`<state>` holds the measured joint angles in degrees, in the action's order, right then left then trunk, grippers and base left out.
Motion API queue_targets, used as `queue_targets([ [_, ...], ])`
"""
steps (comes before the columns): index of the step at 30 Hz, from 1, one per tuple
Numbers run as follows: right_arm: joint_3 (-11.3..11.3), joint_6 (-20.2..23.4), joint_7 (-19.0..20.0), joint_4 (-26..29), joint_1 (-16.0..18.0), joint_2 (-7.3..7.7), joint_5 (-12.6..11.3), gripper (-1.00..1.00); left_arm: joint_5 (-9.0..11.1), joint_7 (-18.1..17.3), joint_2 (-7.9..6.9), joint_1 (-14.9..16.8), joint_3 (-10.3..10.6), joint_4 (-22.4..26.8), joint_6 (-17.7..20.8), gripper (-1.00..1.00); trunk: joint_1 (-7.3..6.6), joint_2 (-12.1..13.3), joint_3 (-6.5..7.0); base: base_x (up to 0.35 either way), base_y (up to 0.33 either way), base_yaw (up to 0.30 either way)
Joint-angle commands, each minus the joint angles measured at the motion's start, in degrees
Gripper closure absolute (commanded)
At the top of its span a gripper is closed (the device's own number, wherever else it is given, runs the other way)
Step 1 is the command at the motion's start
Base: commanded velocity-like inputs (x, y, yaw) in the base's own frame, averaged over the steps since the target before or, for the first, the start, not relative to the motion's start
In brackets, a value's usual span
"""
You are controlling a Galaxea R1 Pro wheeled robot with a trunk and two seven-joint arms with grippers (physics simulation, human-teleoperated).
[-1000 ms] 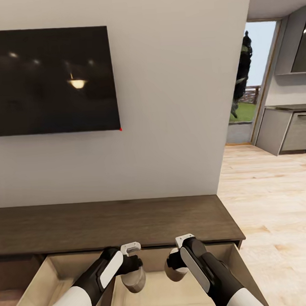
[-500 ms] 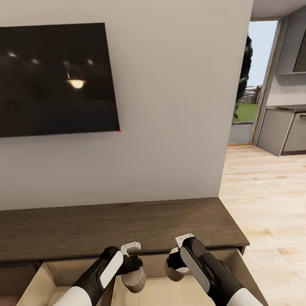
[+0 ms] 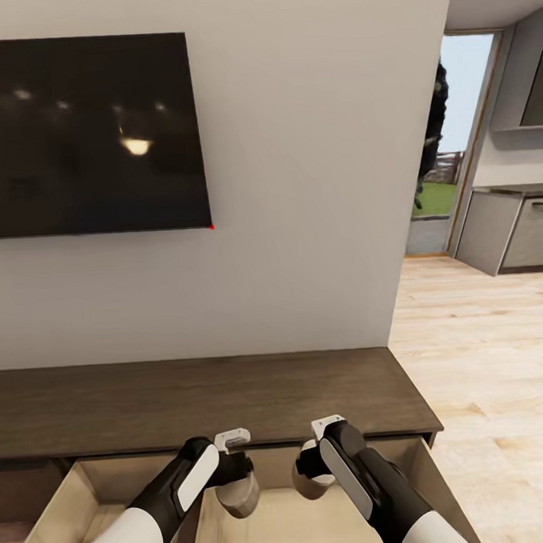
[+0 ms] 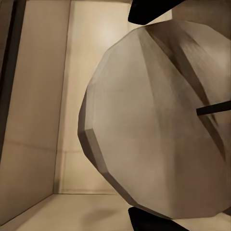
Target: Place each of the two pumpkins and all three candles from the living room inside a cabinet in the living room (use any cabinet), then make sure every cabinet is closed, and position the cauldron so it is next to a table in the living room.
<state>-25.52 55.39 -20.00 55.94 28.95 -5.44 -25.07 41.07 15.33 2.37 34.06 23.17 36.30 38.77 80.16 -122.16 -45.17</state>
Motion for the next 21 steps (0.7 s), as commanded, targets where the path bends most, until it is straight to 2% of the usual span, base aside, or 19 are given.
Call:
queue_targets([
  [1,-0.1,0.09,-0.59,0.05,0.05,0.01,-0.69,1.0,0.59,0.57,-0.04,0.05,0.21,0.09,0.08,1.0,0.22,-0.45,-0.24,0.0,0.0,0.0],
  [18,-0.13,0.19,-0.4,0.05,0.05,0.08,-0.62,1.0,0.63,0.58,0.0,0.04,0.12,0.18,0.08,1.0,3.95,-7.26,-3.29,0.0,0.0,0.0],
  [21,-0.28,-0.89,-0.12,0.39,1.04,-0.41,-0.73,1.0,0.69,0.24,-0.41,-0.21,0.43,0.53,-0.75,1.0,3.94,-7.25,-3.29,0.0,0.0,0.0],
])
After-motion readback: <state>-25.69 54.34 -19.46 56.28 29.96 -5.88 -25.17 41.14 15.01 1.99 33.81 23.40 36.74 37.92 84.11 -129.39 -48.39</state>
